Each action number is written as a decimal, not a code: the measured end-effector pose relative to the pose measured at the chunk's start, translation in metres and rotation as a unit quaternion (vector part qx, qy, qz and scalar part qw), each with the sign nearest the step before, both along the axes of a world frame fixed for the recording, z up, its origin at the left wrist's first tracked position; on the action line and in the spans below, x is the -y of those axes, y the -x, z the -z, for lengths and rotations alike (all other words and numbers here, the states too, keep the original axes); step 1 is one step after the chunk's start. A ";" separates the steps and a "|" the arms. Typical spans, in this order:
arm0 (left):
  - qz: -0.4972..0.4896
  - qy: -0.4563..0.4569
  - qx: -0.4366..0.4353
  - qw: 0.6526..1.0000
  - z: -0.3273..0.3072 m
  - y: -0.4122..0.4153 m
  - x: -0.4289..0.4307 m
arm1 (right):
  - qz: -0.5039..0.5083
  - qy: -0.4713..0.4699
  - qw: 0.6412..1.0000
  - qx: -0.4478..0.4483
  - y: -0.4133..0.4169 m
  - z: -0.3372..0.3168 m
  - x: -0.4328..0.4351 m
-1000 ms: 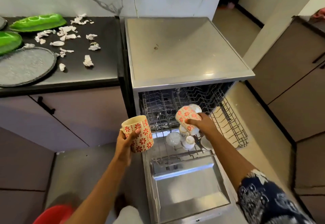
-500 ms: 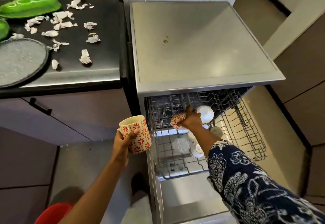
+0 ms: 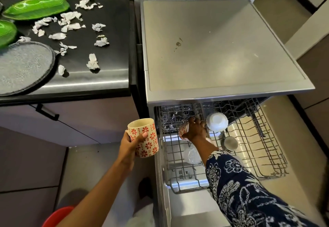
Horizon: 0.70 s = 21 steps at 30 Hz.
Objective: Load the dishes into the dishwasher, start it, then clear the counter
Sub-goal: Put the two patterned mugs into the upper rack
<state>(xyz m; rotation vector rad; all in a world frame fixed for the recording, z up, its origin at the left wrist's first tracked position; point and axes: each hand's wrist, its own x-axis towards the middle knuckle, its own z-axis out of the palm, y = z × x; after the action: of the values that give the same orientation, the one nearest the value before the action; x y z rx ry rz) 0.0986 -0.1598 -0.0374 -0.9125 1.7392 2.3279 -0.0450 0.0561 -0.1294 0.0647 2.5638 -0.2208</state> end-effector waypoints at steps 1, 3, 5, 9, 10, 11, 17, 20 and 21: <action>0.000 0.001 0.001 1.000 0.000 0.001 0.001 | 0.000 0.003 1.000 0.000 -0.001 0.001 0.000; -0.001 0.000 0.004 1.000 0.002 0.002 0.001 | -0.005 0.002 1.000 -0.003 -0.003 0.003 0.000; -0.004 -0.002 0.008 1.000 0.005 0.002 0.001 | -0.018 0.006 1.000 -0.002 -0.002 0.005 0.001; -0.012 -0.006 0.011 1.000 0.010 -0.001 0.002 | -0.040 0.009 0.999 0.011 0.004 0.009 0.005; -0.015 -0.008 0.013 1.000 0.011 -0.003 0.003 | -0.049 0.006 0.999 0.016 0.005 0.011 0.005; -0.019 -0.010 0.015 1.000 0.013 -0.004 0.004 | -0.056 0.003 0.998 0.023 0.005 0.012 0.005; -0.028 -0.003 0.022 0.999 0.019 -0.007 0.009 | -0.078 -0.001 0.997 0.028 0.014 0.016 -0.001; -0.030 -0.007 0.026 0.999 0.022 -0.007 0.013 | -0.064 -0.007 0.998 0.027 0.017 0.018 0.001; -0.031 -0.008 0.026 0.999 0.023 -0.007 0.014 | -0.051 -0.009 0.998 0.026 0.017 0.020 0.001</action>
<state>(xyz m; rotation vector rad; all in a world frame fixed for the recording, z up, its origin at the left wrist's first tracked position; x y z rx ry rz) 0.1052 -0.1743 -0.0601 -1.0293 1.6922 2.3299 -0.0622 0.0549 -0.1491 -0.0522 2.5094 -0.1545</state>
